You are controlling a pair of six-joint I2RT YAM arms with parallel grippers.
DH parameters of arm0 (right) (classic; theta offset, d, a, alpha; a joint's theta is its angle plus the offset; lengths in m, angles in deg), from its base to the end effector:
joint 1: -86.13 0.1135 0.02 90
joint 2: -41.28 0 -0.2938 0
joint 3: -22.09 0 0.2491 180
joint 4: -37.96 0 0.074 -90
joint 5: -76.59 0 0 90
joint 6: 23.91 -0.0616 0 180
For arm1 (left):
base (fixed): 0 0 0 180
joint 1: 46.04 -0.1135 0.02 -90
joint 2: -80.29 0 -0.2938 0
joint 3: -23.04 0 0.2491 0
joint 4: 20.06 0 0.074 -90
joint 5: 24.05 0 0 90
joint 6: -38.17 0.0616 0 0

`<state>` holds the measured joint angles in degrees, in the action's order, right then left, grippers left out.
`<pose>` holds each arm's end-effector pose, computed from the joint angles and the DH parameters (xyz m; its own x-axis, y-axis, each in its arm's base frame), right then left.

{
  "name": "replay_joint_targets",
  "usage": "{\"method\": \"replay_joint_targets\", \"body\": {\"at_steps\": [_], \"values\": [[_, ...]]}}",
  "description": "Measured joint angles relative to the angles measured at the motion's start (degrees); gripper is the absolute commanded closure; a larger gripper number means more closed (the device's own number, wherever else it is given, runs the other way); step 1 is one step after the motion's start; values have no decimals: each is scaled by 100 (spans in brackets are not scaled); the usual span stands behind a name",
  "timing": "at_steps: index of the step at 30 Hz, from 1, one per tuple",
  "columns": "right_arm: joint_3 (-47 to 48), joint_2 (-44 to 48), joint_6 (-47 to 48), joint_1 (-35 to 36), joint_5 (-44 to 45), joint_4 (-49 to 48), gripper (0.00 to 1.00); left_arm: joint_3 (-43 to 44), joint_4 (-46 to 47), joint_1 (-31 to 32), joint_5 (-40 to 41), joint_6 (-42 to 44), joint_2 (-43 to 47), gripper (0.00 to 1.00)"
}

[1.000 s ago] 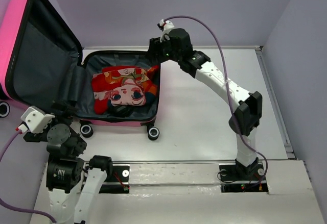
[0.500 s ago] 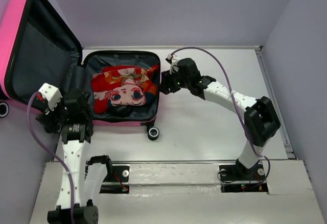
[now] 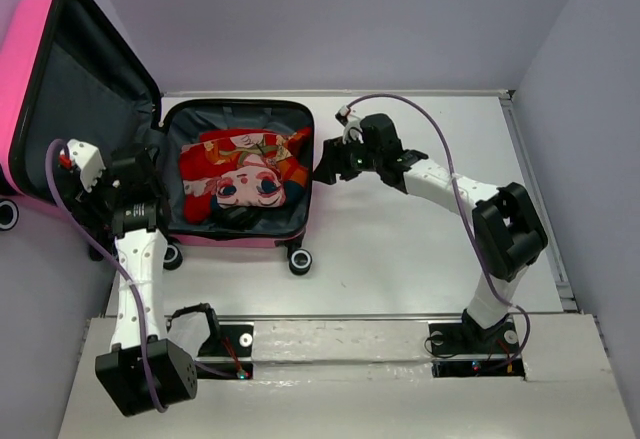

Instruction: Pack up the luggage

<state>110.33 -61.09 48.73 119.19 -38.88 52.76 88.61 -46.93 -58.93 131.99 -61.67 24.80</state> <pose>0.3526 0.2611 0.2770 -0.6280 -0.0874 -0.7733 -0.6502 0.6050 0.4597 0.1762 0.0981 0.3706 -0.1162 -0.0978 -0.9884 -0.9777 0.1867 0.0965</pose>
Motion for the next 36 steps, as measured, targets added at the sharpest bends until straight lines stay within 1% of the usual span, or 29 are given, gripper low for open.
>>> {"method": "replay_joint_targets", "body": {"at_steps": [1,2,3,4,6,8,10,11,13,14,16,17,19,20,21,22,23,24,25,26,28,29,31,32,34,36], "values": [[0,-13,-33,2,-9,-13,18,101,13,2,9,44,-76,70],[0,-17,-72,2,-9,-15,17,184,15,2,74,92,-142,77],[0,-17,-114,2,-9,-31,17,219,17,4,114,116,-162,89],[0,-31,-192,2,-4,-125,17,251,122,11,98,129,-166,94],[66,-94,-293,2,-2,-162,18,271,354,92,98,160,-164,94],[227,-251,-479,2,59,-214,25,273,625,221,101,293,-149,94],[428,-474,-658,2,140,-293,32,273,763,350,74,442,-105,94],[507,-592,-721,2,181,-326,41,273,789,382,63,483,-83,94],[686,-868,-946,2,354,-361,52,271,804,459,11,553,-15,94],[765,-1019,-1034,2,450,-396,66,262,804,520,-15,581,31,94],[883,-1296,-1226,0,619,-433,76,168,844,748,-63,656,195,94],[922,-1392,-1373,-11,570,-516,84,81,857,997,-61,706,337,94],[1073,-1478,-1576,-2,568,-533,93,-59,863,1486,44,811,557,94],[1110,-1478,-1637,0,577,-505,93,-131,863,1738,127,881,651,94],[1141,-1486,-1707,-2,673,-520,93,-225,863,2131,249,964,804,94],[1178,-1512,-1746,-15,721,-531,93,-356,881,2717,481,1062,953,94],[1220,-1554,-1786,-37,769,-570,93,-435,861,3064,625,1134,1021,94],[1235,-1580,-1805,-44,796,-595,93,-560,835,3657,855,1244,1123,94],[1239,-1589,-1825,-50,828,-619,93,-654,791,4100,1051,1303,1200,94],[1239,-1593,-1836,-50,861,-634,93,-754,708,4638,1340,1386,1279,94],[1239,-1593,-1834,-46,931,-649,93,-813,413,5652,1652,1423,1290,94],[1231,-1591,-1838,-48,968,-667,93,-811,201,6100,1810,1370,1224,94],[1150,-1574,-1847,-79,1021,-780,93,-765,-264,6682,1941,1209,1088,94],[1115,-1558,-1847,-92,1021,-809,93,-691,-608,7069,2033,1132,957,94],[966,-1497,-1827,-205,997,-876,93,-485,-988,7720,2081,990,557,94],[767,-1401,-1775,-315,903,-929,93,-245,-1145,8404,2035,793,11,94]]}}
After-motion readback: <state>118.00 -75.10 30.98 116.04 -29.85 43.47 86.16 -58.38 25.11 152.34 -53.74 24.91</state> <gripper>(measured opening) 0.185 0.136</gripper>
